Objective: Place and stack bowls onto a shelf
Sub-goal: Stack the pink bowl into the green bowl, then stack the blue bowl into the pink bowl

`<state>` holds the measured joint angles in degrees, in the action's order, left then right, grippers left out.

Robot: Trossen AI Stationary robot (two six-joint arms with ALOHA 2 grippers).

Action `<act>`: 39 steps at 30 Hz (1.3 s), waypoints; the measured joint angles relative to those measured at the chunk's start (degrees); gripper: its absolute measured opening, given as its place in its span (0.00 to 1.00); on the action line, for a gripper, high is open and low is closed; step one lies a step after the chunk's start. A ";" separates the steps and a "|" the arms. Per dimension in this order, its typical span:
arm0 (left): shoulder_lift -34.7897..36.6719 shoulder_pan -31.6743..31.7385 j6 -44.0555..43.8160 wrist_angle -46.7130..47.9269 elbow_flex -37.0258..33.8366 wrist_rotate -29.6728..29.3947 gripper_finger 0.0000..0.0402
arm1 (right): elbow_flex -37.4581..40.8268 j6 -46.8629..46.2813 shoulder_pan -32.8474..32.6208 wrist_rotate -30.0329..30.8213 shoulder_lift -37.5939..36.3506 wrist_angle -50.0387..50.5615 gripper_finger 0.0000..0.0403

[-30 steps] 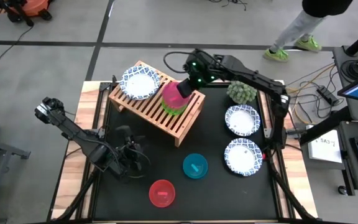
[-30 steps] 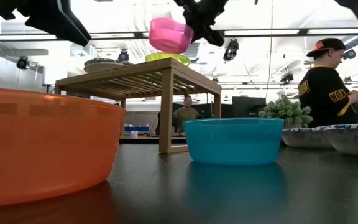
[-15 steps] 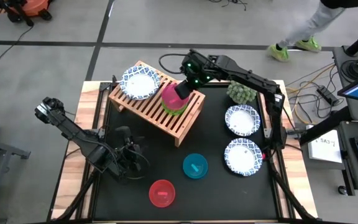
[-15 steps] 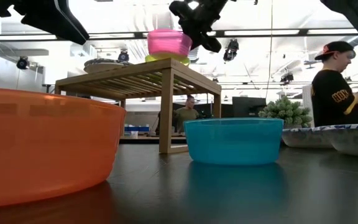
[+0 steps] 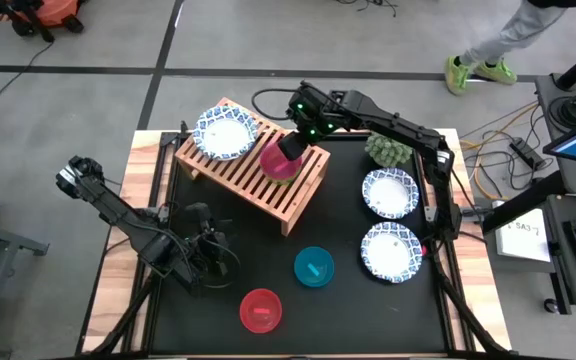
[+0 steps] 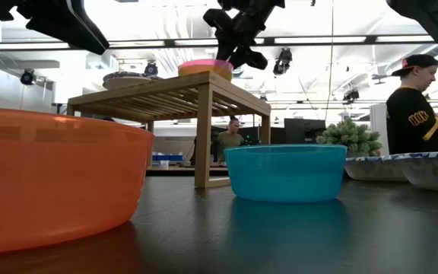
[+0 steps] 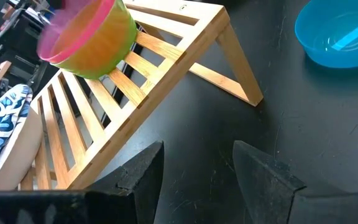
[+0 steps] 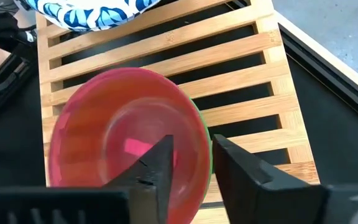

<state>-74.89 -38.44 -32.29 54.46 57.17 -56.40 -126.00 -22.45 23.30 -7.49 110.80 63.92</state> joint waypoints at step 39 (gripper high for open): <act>0.00 -4.38 -7.45 -16.46 -0.11 12.18 0.44 | 8.73 14.59 -39.48 16.64 -9.15 -2.96 0.18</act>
<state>-74.89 -42.82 -39.75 38.00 57.06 -44.22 -117.27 -7.86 -16.18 9.15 101.65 60.96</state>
